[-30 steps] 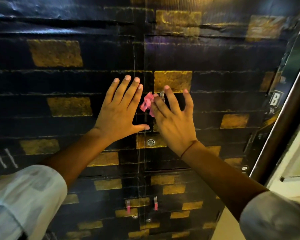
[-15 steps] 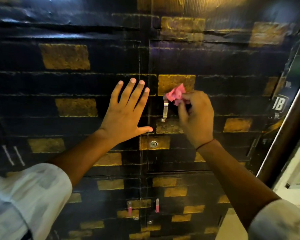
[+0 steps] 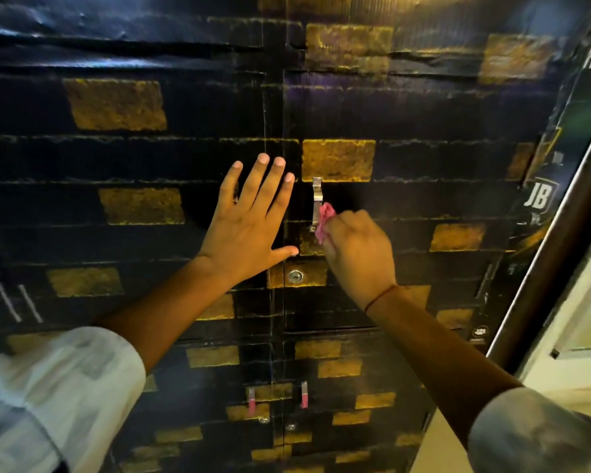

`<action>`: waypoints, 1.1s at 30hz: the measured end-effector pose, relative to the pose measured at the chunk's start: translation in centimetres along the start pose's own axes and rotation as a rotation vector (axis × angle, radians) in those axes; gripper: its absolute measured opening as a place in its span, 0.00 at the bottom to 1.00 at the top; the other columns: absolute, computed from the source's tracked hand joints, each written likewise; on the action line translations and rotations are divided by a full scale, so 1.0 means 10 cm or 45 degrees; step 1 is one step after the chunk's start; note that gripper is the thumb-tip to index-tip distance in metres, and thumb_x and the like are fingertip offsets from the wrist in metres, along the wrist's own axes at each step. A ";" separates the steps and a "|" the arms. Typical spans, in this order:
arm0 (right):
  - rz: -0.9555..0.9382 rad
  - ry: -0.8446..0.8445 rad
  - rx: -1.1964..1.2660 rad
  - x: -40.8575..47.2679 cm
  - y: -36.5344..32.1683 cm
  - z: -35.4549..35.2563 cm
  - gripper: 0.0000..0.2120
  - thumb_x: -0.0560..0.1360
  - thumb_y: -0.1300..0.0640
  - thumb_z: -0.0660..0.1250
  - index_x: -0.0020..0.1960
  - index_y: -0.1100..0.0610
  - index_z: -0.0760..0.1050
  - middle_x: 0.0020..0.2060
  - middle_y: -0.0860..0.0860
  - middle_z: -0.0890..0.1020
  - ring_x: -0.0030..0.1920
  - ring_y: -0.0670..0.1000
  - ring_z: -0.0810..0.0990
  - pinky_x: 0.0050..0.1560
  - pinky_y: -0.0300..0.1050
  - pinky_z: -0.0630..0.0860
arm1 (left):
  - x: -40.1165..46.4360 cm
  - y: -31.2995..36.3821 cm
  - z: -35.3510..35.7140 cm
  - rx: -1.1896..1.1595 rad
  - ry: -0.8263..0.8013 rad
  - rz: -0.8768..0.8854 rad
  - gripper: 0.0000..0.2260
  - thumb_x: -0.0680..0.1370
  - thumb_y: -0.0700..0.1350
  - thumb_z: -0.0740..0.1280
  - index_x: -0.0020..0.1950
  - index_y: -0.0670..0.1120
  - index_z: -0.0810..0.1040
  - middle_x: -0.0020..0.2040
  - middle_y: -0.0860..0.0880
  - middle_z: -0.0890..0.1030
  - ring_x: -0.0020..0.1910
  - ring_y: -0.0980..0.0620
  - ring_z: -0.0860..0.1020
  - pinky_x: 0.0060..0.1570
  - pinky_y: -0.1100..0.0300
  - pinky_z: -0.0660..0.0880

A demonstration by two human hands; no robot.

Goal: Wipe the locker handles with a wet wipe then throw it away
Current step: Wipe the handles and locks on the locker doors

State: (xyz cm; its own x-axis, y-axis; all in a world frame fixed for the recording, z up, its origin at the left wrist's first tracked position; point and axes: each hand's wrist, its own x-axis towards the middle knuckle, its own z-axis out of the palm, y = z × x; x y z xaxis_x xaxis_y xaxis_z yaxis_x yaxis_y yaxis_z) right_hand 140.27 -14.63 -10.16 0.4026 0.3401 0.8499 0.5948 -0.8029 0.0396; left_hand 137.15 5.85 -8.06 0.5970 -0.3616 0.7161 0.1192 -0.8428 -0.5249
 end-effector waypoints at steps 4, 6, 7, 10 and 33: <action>0.268 0.009 0.298 0.05 0.00 -0.10 0.04 0.75 0.58 0.67 0.46 0.54 0.81 0.42 0.53 0.79 0.44 0.54 0.76 0.40 0.46 0.74 | -0.07 0.01 -0.03 -0.035 -0.023 0.028 0.52 0.74 0.73 0.63 0.83 0.40 0.49 0.83 0.37 0.48 0.82 0.37 0.48 0.79 0.35 0.48; 0.383 0.233 0.507 0.20 -0.04 -0.20 0.03 0.75 0.61 0.69 0.48 0.56 0.80 0.44 0.51 0.79 0.45 0.49 0.76 0.43 0.39 0.71 | -0.15 -0.05 -0.04 -0.047 -0.009 0.045 0.52 0.74 0.72 0.64 0.83 0.39 0.49 0.83 0.37 0.50 0.82 0.37 0.50 0.79 0.37 0.49; 0.358 0.292 0.582 0.26 -0.09 -0.24 0.03 0.75 0.62 0.69 0.49 0.58 0.80 0.45 0.50 0.79 0.46 0.47 0.76 0.44 0.37 0.72 | -0.19 -0.08 -0.04 -0.064 0.006 0.038 0.52 0.74 0.71 0.65 0.83 0.39 0.49 0.83 0.37 0.51 0.82 0.37 0.51 0.79 0.37 0.49; 0.186 0.139 0.493 0.32 -0.29 -0.23 0.08 0.76 0.64 0.67 0.54 0.58 0.80 0.51 0.51 0.81 0.51 0.51 0.78 0.51 0.41 0.75 | -0.32 -0.26 -0.05 -0.174 0.035 -0.065 0.54 0.72 0.70 0.69 0.83 0.38 0.48 0.83 0.36 0.50 0.82 0.37 0.50 0.79 0.38 0.51; 0.224 -0.254 0.922 -0.60 -0.91 0.17 0.08 0.77 0.65 0.67 0.54 0.57 0.80 0.47 0.50 0.83 0.48 0.47 0.80 0.50 0.39 0.76 | -1.15 0.04 -0.04 -1.257 -0.039 -0.360 0.10 0.79 0.49 0.69 0.53 0.45 0.86 0.47 0.49 0.84 0.42 0.55 0.79 0.41 0.52 0.80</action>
State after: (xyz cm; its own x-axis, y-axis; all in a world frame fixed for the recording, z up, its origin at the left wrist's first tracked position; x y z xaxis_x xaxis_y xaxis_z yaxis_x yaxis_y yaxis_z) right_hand 133.56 -8.51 -16.53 0.6105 0.3738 0.6983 0.7896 -0.3564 -0.4995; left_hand 130.05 9.53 -16.33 0.6703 -0.0999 0.7354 -0.4385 -0.8527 0.2838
